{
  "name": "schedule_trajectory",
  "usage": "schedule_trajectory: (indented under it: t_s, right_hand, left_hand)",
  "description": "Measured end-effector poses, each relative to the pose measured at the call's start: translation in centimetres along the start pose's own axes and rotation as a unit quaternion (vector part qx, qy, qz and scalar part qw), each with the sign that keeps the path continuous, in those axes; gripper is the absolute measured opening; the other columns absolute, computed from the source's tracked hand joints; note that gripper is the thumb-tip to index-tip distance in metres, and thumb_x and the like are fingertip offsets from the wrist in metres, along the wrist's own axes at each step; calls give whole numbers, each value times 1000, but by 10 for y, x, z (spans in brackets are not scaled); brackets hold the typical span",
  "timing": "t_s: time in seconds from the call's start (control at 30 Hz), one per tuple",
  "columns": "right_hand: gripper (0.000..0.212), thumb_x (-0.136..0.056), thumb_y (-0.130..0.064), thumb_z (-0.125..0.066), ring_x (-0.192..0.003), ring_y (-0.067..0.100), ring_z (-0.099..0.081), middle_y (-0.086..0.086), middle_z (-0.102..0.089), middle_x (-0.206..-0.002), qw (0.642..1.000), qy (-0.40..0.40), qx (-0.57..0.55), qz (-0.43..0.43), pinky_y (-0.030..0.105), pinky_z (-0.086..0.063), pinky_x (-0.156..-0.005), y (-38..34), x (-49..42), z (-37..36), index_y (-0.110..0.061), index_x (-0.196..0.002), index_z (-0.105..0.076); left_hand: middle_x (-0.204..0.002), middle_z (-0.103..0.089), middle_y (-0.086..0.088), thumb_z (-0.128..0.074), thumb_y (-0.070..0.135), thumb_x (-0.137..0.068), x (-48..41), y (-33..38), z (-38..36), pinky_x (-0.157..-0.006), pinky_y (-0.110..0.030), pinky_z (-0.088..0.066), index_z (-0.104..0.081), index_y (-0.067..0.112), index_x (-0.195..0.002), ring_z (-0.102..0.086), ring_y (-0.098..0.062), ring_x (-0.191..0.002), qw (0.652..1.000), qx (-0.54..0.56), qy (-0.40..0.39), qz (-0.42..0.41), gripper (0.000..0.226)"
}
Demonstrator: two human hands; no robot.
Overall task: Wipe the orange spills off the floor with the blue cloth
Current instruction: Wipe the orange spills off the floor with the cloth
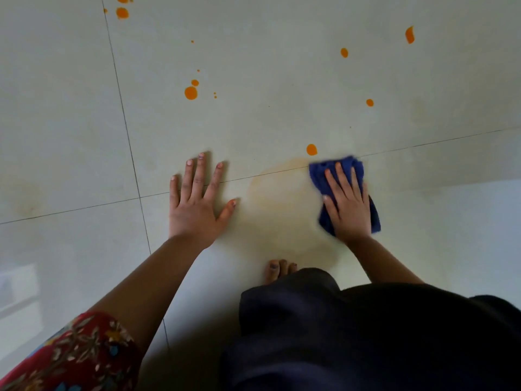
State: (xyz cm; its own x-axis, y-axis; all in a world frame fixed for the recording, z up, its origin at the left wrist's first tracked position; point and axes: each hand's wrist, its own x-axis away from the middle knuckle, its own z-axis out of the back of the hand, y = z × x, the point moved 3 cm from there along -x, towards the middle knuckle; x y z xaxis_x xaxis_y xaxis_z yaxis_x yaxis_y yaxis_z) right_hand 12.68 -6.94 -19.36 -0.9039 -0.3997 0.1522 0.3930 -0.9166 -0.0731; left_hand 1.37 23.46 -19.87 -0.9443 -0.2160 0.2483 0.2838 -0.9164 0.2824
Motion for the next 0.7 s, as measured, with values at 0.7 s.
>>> schedule_trajectory:
  t_s: [0.7]
  right_hand:
    - [53,-98,-41,-33,-148,32,-17,0,-26,-159,977,13,23,212,55,-12,-118,-99,-70,3,-30,-150,-32]
  left_hand:
    - [-162,10,2,-10,57,-96,1,-3,0,-120,-45,5,1,33,-154,13,-16,-148,999,46,18,-7,64]
